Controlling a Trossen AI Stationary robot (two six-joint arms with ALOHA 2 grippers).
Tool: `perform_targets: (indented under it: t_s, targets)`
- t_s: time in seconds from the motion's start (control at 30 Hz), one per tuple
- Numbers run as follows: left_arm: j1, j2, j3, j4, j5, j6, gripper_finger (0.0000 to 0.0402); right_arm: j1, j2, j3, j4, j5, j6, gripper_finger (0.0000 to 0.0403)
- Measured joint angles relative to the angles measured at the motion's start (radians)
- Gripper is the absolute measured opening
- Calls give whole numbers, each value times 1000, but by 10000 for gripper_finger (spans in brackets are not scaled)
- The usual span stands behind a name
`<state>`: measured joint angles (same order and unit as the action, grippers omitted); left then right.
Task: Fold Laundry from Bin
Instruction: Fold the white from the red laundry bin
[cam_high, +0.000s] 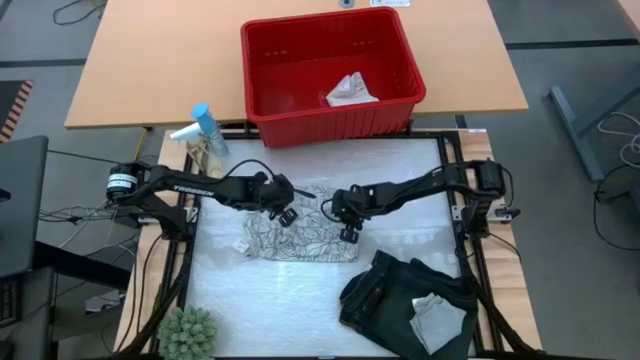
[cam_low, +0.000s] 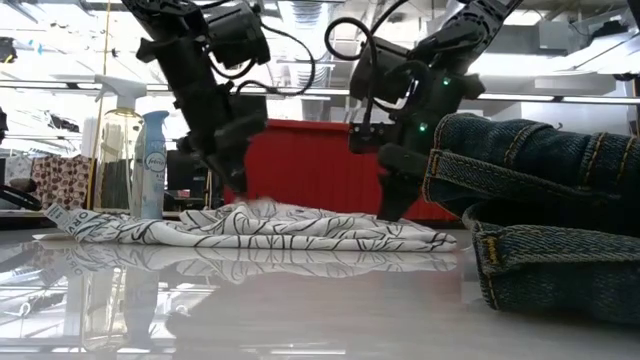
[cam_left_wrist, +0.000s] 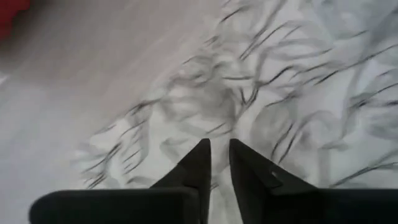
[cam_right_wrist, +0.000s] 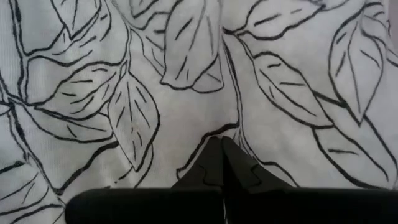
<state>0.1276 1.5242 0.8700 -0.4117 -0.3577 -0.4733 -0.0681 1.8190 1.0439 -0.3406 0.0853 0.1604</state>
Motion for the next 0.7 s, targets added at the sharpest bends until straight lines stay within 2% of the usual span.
perform_targets:
  t_s: [0.1, 0.2, 0.33, 0.4, 0.53, 0.7]
  targets:
    - [0, 0, 0, -64, -34, 3, 63, 0, 0, 0, -14, 2, 0, 15]
    - [1, 0, -14, -52, -78, 29, 75, 0, -1, 0, -26, 3, 0, 15]
    - [20, 0, -77, 60, -119, 46, 79, 0, -1, 0, -38, 3, -3, 15]
    - [34, 0, -124, 173, -95, 65, 78, 0, -1, 0, -40, 3, -4, 15]
    - [74, 0, -217, 357, -6, 71, 60, 0, -1, 0, -45, 3, -3, 15]
    - [127, 0, -289, 372, 4, 28, 12, 0, -1, -1, -48, 3, -3, 15]
